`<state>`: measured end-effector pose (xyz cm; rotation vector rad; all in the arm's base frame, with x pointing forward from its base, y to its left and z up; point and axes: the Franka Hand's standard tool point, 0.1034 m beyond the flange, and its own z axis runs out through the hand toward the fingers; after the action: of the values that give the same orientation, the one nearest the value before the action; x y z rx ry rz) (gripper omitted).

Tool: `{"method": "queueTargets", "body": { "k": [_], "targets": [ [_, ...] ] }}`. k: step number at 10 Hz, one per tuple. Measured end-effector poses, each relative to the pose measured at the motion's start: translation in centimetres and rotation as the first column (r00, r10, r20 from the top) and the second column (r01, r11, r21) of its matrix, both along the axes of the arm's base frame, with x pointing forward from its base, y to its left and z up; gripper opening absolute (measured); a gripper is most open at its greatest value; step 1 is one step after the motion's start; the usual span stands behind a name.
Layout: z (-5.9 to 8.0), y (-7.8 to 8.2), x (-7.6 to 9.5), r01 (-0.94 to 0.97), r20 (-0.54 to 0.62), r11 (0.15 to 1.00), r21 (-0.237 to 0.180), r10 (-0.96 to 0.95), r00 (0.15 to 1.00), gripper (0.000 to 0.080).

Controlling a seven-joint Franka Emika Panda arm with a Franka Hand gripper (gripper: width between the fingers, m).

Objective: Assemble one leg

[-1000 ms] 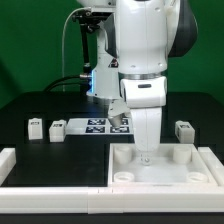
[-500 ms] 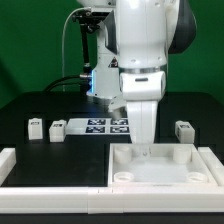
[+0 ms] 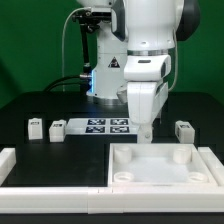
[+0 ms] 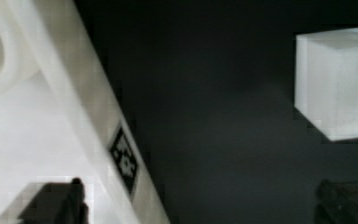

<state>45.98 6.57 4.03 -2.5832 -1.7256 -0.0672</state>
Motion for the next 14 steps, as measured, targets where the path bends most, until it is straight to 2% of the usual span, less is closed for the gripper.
{"method": "queueTargets", "body": {
  "k": [3, 4, 5, 7, 8, 9, 10, 11, 12, 13, 14],
  "targets": [
    [0.0, 0.1, -0.1, 0.292, -0.019, 0.956, 0.007, -0.292, 0.956, 0.0649],
    [-0.2, 0.3, -0.9, 0.480, -0.041, 0.877, 0.011, -0.479, 0.877, 0.0649],
    [-0.3, 0.8, -1.6, 0.578, -0.056, 0.816, 0.004, -0.577, 0.815, 0.0649],
    [-0.1, 3.2, -2.8, 0.813, -0.088, 0.582, -0.013, -0.811, 0.579, 0.0649],
    [-0.1, 4.3, -3.2, 0.858, -0.096, 0.513, -0.021, -0.856, 0.509, 0.0649],
    [0.0, 5.8, -3.6, 0.928, -0.110, 0.372, -0.033, -0.924, 0.367, 0.0649],
    [0.1, 7.4, -4.0, 0.962, -0.120, 0.270, -0.043, -0.957, 0.264, 0.0649],
    [0.1, 8.2, -4.3, 0.960, -0.122, 0.276, -0.044, -0.955, 0.269, 0.0649],
    [0.0, 8.0, -4.3, 0.957, -0.122, 0.285, -0.048, -0.953, 0.277, 0.0649],
    [0.0, 7.8, -4.4, 0.953, -0.130, 0.289, -0.090, -0.952, 0.276, 0.0649],
    [0.1, 7.9, -4.2, 0.954, -0.129, 0.289, -0.081, -0.952, 0.277, 0.0649]
  ]
}}
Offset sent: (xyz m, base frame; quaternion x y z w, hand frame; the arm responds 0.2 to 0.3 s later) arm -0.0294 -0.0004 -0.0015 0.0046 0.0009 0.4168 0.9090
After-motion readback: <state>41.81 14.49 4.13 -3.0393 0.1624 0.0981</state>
